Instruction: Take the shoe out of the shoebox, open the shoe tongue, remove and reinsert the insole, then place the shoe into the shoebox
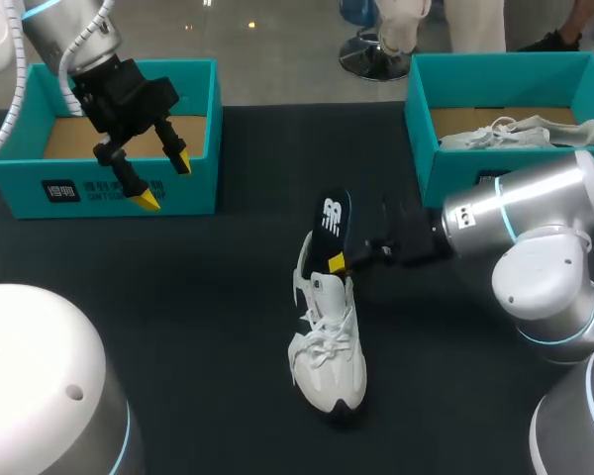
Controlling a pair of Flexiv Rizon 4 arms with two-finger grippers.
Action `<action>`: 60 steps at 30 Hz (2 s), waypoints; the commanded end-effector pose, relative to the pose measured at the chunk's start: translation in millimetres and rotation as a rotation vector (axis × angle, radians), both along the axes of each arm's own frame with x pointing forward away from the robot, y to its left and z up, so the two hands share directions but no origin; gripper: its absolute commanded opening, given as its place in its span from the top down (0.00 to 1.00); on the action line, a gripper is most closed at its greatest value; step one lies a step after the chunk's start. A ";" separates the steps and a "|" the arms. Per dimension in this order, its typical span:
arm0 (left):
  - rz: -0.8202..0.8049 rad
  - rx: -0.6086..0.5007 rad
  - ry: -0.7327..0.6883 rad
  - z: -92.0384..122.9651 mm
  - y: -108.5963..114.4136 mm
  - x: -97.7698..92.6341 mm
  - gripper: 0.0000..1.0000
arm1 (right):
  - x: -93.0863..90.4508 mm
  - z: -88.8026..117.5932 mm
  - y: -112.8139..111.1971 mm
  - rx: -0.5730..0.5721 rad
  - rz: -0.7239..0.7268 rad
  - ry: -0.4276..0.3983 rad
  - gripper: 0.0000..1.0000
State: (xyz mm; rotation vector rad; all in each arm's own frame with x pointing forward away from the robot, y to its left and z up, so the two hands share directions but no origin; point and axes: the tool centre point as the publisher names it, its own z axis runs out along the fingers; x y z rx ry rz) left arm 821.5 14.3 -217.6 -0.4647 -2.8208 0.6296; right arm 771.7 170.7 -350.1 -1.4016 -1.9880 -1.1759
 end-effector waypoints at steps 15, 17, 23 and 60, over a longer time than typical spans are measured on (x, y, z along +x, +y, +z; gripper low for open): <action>-0.001 0.003 0.000 0.4 0.4 0.2 0.00 | 20.4 23.4 -3.1 -0.047 -0.006 -0.049 0.62; -0.001 0.003 0.000 0.4 0.4 0.2 0.00 | 23.7 22.8 -2.5 -0.049 -0.002 -0.051 0.74; -0.001 0.003 0.000 0.4 0.4 0.2 0.00 | 25.7 21.2 -2.1 -0.051 0.000 -0.048 1.00; -0.001 0.003 0.000 0.4 0.4 0.2 0.00 | 20.4 17.8 1.9 -0.063 0.018 -0.021 0.65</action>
